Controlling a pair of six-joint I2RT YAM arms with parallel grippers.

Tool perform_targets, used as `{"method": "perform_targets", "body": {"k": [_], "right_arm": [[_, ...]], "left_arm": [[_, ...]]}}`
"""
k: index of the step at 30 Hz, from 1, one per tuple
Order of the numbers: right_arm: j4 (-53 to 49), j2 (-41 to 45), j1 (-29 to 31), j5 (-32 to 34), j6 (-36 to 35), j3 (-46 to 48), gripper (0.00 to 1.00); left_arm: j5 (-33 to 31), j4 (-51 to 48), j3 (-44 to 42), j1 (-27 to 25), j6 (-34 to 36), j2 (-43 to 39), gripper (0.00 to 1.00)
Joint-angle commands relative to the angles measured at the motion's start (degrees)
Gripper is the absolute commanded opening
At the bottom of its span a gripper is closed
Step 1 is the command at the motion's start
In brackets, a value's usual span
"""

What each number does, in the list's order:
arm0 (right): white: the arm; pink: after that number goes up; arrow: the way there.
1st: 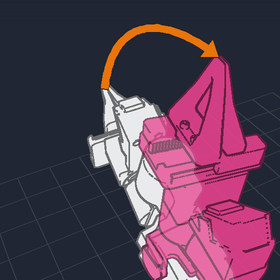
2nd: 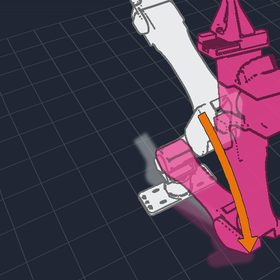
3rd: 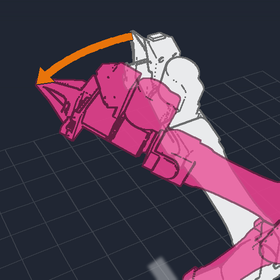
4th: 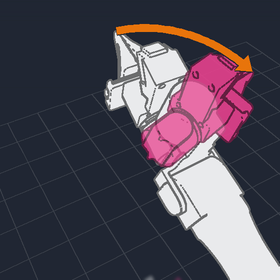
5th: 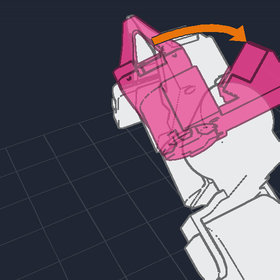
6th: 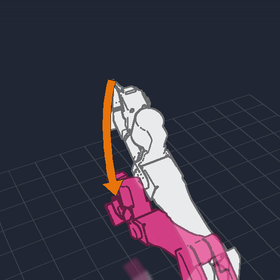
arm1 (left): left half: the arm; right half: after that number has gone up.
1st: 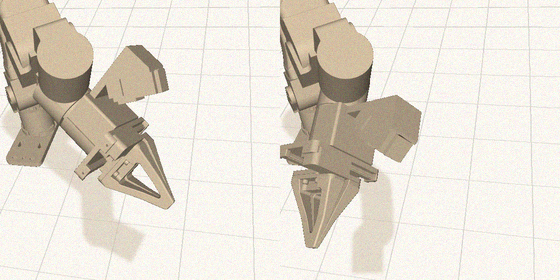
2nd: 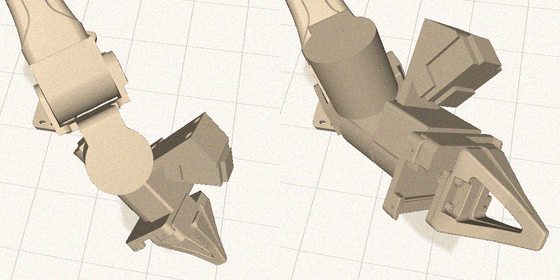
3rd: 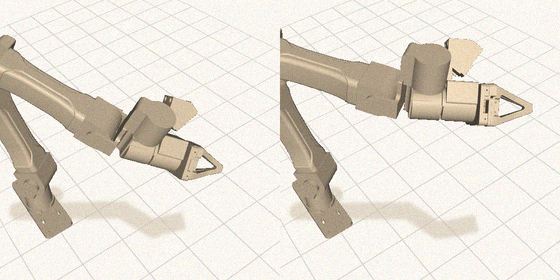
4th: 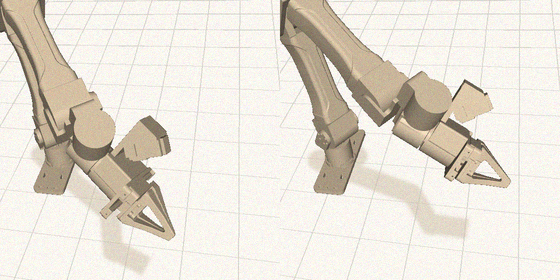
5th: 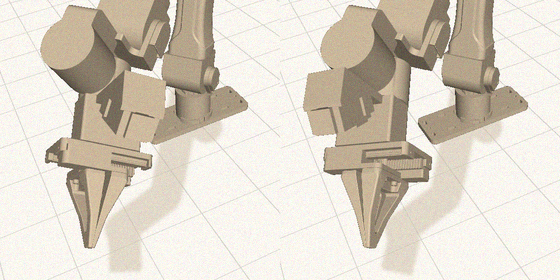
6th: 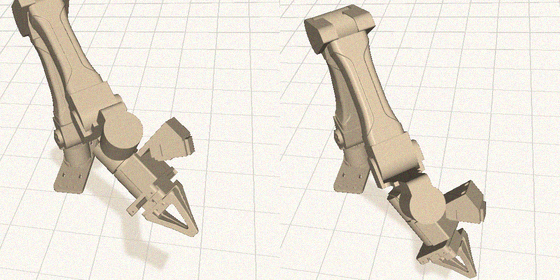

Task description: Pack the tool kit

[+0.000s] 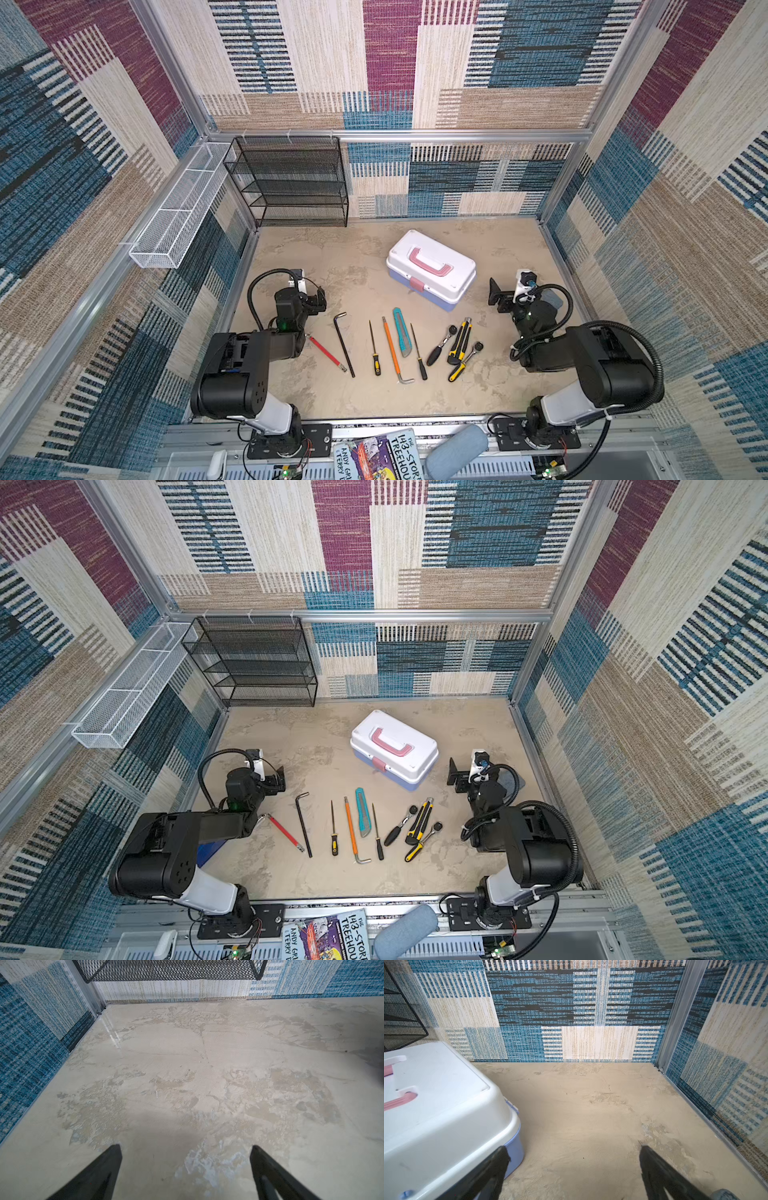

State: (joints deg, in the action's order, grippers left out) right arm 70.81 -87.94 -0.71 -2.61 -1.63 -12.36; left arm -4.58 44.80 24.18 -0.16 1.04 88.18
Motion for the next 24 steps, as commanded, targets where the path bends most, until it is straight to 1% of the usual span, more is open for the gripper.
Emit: {"method": "perform_targets", "body": {"k": [1,24], "right_arm": [[1.73,0.05,0.01,-0.36,-0.04,-0.16,1.0],[1.53,-0.04,0.01,-0.34,0.0,-0.38,1.0]], "left_arm": [[-0.57,2.53,0.05,-0.01,-0.15,0.04,0.99],[0.21,1.35,0.75,0.4,-0.5,0.37,0.99]]}}
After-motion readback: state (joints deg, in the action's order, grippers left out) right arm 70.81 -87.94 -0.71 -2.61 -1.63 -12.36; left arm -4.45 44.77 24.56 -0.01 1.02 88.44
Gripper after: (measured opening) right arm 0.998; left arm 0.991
